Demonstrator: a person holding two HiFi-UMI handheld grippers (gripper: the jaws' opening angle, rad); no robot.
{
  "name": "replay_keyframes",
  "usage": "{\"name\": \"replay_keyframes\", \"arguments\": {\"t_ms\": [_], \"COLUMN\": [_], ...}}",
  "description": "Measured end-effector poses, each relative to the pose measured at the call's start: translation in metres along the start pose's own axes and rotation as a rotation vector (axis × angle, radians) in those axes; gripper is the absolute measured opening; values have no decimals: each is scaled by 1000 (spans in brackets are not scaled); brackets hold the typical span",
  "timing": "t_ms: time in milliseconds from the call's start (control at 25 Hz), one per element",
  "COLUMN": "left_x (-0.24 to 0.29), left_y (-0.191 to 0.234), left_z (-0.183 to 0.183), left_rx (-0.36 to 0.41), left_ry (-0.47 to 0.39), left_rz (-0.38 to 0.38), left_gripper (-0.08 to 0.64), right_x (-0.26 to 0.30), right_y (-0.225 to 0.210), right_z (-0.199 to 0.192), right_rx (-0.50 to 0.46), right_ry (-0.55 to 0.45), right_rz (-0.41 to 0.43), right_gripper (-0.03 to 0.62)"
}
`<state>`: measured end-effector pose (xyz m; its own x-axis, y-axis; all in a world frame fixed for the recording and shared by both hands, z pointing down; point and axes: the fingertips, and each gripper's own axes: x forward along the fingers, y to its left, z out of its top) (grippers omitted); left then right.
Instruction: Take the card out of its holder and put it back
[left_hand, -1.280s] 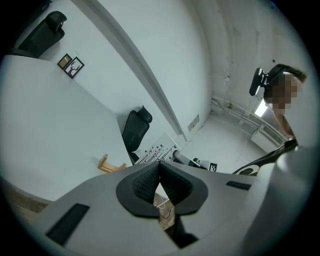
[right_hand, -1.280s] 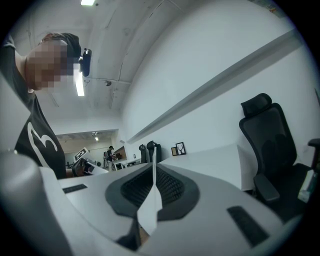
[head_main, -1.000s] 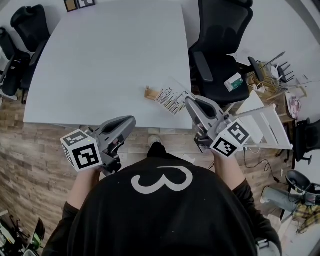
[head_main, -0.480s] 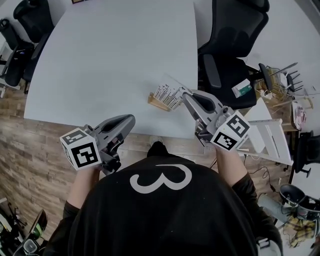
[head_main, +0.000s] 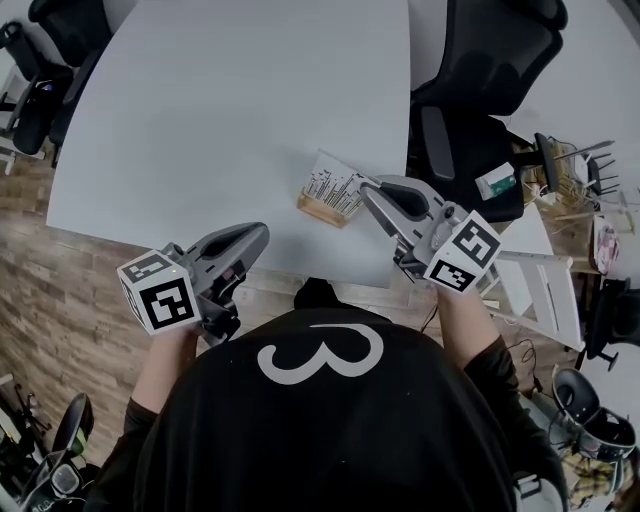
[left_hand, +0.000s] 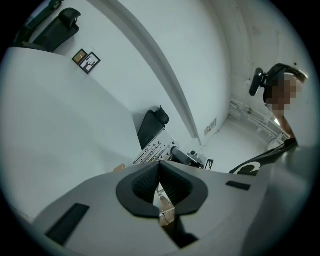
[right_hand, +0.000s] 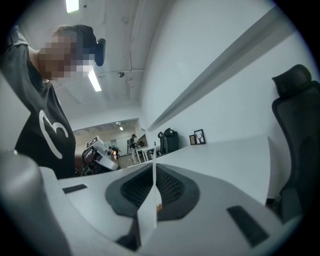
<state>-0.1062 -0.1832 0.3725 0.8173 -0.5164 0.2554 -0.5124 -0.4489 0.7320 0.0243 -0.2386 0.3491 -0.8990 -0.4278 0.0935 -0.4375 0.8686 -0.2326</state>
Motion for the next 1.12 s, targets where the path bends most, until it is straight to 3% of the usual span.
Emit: {"name": "replay_keyframes", "arguments": {"t_ms": [1120], "left_x": [16], "left_y": [19], "left_z": [4], "left_rx": [-44], "left_ry": [11], "left_rz": [47], "left_gripper": [14], "right_x": [14], "right_y": [-4], "right_z": [-36], "right_rx": [-102], "right_ry": [82], "right_rz": [83], "right_gripper": [23]}}
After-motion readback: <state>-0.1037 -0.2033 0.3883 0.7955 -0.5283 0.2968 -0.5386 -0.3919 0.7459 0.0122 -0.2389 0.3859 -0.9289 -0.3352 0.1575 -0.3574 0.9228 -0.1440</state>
